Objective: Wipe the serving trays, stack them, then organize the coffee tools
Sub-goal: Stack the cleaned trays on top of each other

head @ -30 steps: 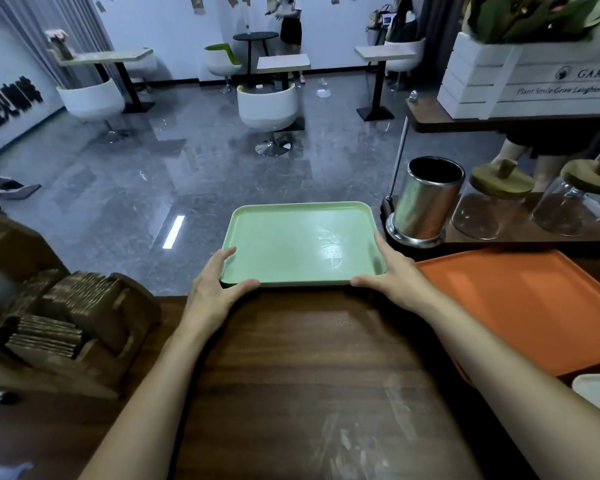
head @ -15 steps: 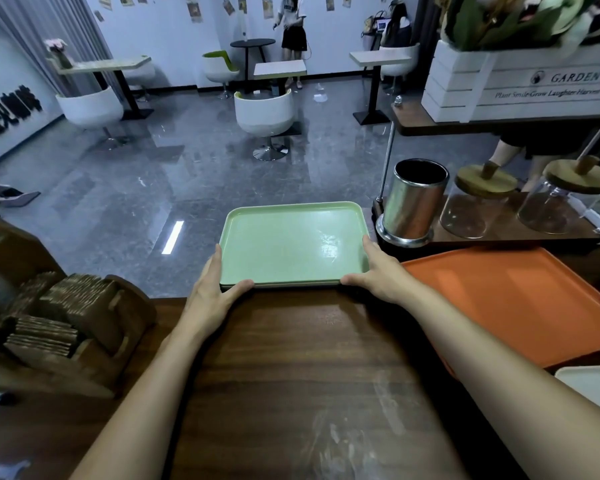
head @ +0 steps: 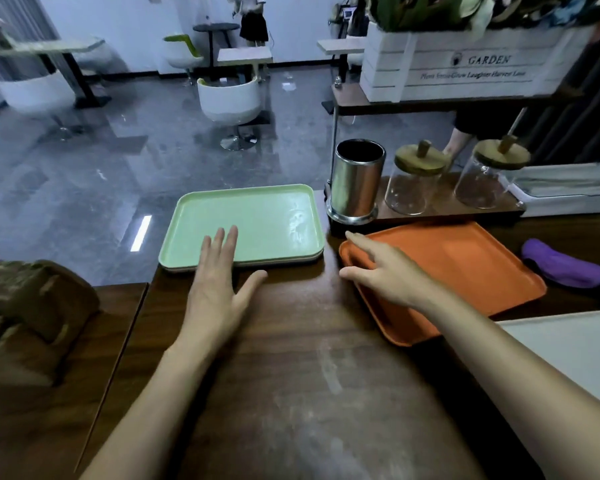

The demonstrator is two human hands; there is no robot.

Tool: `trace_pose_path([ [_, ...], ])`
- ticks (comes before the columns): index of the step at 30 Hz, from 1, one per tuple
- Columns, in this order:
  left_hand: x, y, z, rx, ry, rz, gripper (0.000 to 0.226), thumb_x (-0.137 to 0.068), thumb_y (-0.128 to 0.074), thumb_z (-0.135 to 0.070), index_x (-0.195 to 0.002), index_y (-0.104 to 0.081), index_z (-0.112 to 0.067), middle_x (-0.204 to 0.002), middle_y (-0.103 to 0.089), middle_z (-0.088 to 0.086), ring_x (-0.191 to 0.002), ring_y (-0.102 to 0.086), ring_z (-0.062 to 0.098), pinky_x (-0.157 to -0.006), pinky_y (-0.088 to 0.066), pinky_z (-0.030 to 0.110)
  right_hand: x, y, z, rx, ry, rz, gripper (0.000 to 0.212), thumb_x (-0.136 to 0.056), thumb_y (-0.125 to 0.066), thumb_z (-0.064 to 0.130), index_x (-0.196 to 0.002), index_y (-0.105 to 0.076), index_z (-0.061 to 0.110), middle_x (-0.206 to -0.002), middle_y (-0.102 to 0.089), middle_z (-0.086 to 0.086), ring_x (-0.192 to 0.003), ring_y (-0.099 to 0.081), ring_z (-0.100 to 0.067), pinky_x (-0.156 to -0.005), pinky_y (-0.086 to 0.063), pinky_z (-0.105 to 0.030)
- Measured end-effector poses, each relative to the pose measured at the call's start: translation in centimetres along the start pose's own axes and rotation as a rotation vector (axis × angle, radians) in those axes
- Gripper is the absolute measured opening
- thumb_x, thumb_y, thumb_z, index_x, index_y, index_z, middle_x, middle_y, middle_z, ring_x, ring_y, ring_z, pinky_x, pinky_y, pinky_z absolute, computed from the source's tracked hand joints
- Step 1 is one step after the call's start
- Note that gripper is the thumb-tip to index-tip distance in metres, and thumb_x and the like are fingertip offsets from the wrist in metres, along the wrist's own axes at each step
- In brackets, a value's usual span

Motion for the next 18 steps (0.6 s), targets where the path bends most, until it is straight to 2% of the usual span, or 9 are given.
trace_pose_path([
  [3,1.7,-4.4,-3.9,0.044,-0.047,0.129,0.088,-0.091,-0.048,-0.069,-0.163,-0.021,-0.025,-0.169,-0.017,0.0,-0.158,-0.003,0.019,-0.126,-0.01,0.035,3.2,2.9,-2.1,0.033,-0.023,-0.023,0.078,-0.088,-0.073,0.043,-0.155,-0.037,0.025,-0.161,-0.032,0.004,-0.147,-0.033,-0.013,-0.121,-0.029,-0.036],
  [7,4.2,-8.8,-8.3,0.066,-0.066,0.233,0.081,-0.094,-0.058,-0.056,-0.162,-0.026,-0.025,-0.169,-0.019,-0.001,-0.157,-0.004,0.018,-0.126,-0.012,0.034,7.5,7.0,-5.3,-0.027,-0.067,-0.051,0.066,-0.089,-0.072,0.041,-0.149,-0.047,0.031,-0.159,-0.034,0.004,-0.146,-0.034,-0.011,-0.121,-0.03,-0.036],
  [10,6.2,-11.5,-11.6,0.095,-0.064,0.274,0.082,-0.095,-0.059,-0.056,-0.162,-0.022,-0.03,-0.169,-0.016,-0.001,-0.156,-0.003,0.013,-0.126,-0.009,0.031,10.8,10.2,-8.5,-0.01,-0.102,-0.06,0.059,-0.092,-0.07,0.038,-0.147,-0.05,0.031,-0.157,-0.036,0.009,-0.142,-0.038,-0.011,-0.121,-0.028,-0.036],
  [13,7.4,-13.9,-14.3,0.051,-0.01,0.287,0.084,-0.094,-0.06,-0.057,-0.162,-0.018,-0.033,-0.17,-0.015,0.003,-0.157,-0.007,0.023,-0.127,-0.014,0.043,13.3,12.5,-12.1,0.034,-0.111,-0.077,0.055,-0.092,-0.069,0.039,-0.144,-0.054,0.029,-0.157,-0.039,0.005,-0.143,-0.04,-0.015,-0.12,-0.03,-0.038],
  [16,8.4,-16.2,-16.7,-0.045,0.067,0.283,0.086,-0.094,-0.052,-0.064,-0.163,-0.013,-0.032,-0.171,-0.012,0.006,-0.158,-0.006,0.026,-0.127,-0.011,0.047,14.5,13.9,-15.6,0.05,-0.104,-0.077,0.056,-0.093,-0.068,0.039,-0.145,-0.053,0.027,-0.157,-0.04,0.005,-0.143,-0.04,-0.014,-0.114,-0.028,-0.027],
  [18,8.9,-17.1,-17.6,-0.135,0.102,0.263,0.089,-0.093,-0.045,-0.069,-0.164,-0.01,-0.028,-0.17,-0.012,0.009,-0.158,-0.005,0.028,-0.126,-0.01,0.049,14.2,14.6,-17.3,0.078,-0.085,-0.081,0.058,-0.094,-0.067,0.04,-0.147,-0.051,0.025,-0.158,-0.038,0.003,-0.146,-0.036,-0.013,-0.115,-0.026,-0.027],
])
Point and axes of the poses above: each hand's wrist, its own x-axis away from the middle knuckle, its own y-axis out of the back of the hand, z = x × y, the point moved 6 cm from there along -x, towards the middle knuckle
